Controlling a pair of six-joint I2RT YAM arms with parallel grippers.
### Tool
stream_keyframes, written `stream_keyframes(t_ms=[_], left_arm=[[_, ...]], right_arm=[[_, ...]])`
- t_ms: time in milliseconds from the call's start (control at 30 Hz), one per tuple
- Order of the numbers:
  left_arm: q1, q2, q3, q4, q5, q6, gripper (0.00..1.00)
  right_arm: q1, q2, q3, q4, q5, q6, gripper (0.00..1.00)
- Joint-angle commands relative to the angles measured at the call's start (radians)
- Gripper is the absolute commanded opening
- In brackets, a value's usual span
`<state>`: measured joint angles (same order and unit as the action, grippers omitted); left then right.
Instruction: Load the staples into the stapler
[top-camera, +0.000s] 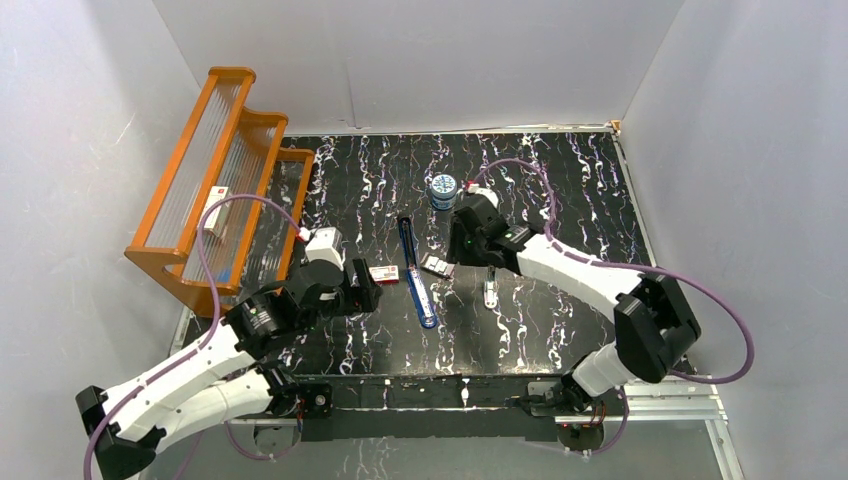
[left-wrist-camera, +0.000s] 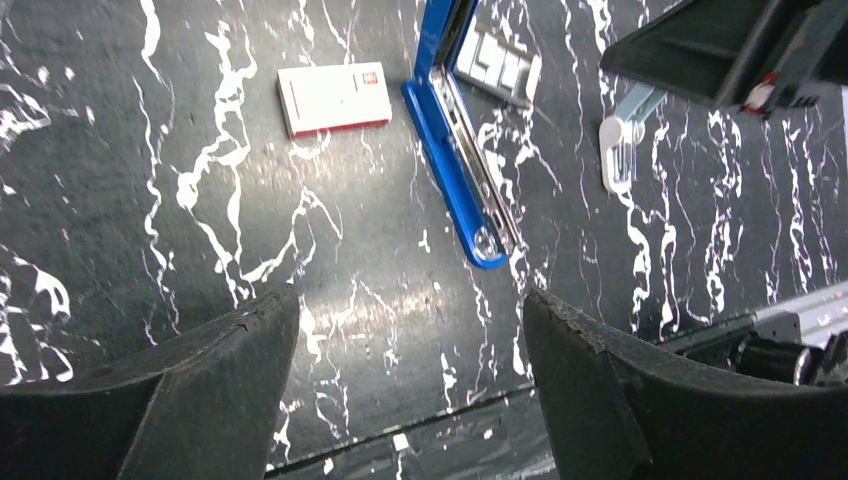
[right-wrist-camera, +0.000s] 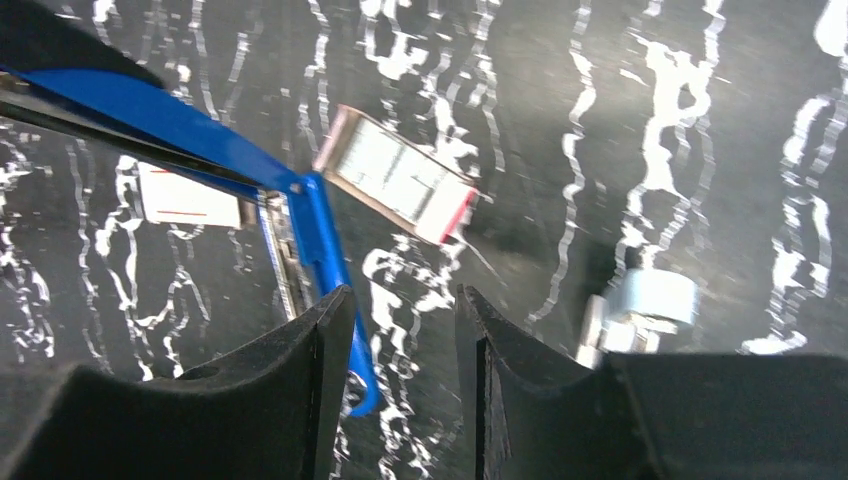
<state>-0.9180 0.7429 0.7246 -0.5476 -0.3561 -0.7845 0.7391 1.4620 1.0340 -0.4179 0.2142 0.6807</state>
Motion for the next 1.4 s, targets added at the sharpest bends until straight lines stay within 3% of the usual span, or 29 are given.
stream_keyframes(t_ms=[0, 200, 333, 500, 667, 733, 833, 1000, 1200, 1367], left_arm=[[0.005, 0.031, 0.065, 0.083, -0.158, 0.064, 0.80], [0.005, 0.050, 0.001, 0.221, -0.342, 0.110, 0.81], [0.006, 0.076, -0.053, 0.281, -0.385, 0.132, 0.82], [0.007, 0.146, -0.021, 0.256, -0.414, 0.111, 0.83], [0.008, 0.199, 0.022, 0.207, -0.471, 0.102, 0.84], [0.008, 0.217, 0.060, 0.134, -0.517, 0.058, 0.84], [0.008, 0.235, 0.109, 0.045, -0.541, 0.015, 0.84], [0.008, 0.213, 0.120, 0.019, -0.526, 0.013, 0.85], [0.008, 0.165, 0.101, 0.010, -0.538, 0.010, 0.85], [0.008, 0.137, 0.094, -0.002, -0.538, 0.003, 0.85]], right_arm=[[0.032, 0.044, 0.032, 0.207, 0.014, 0.038, 0.49], [0.032, 0.174, 0.079, 0.215, 0.025, 0.010, 0.35], [0.034, 0.260, 0.148, 0.157, 0.061, -0.018, 0.36], [0.044, 0.341, 0.259, 0.082, 0.101, -0.045, 0.41], [0.051, 0.404, 0.337, 0.004, 0.110, -0.018, 0.37], [0.077, 0.414, 0.355, -0.027, 0.168, -0.007, 0.31], [0.120, 0.423, 0.384, -0.072, 0.276, 0.014, 0.34], [0.137, 0.445, 0.419, -0.185, 0.358, 0.126, 0.41], [0.142, 0.459, 0.417, -0.191, 0.376, 0.178, 0.33], [0.142, 0.495, 0.435, -0.171, 0.334, 0.190, 0.32]])
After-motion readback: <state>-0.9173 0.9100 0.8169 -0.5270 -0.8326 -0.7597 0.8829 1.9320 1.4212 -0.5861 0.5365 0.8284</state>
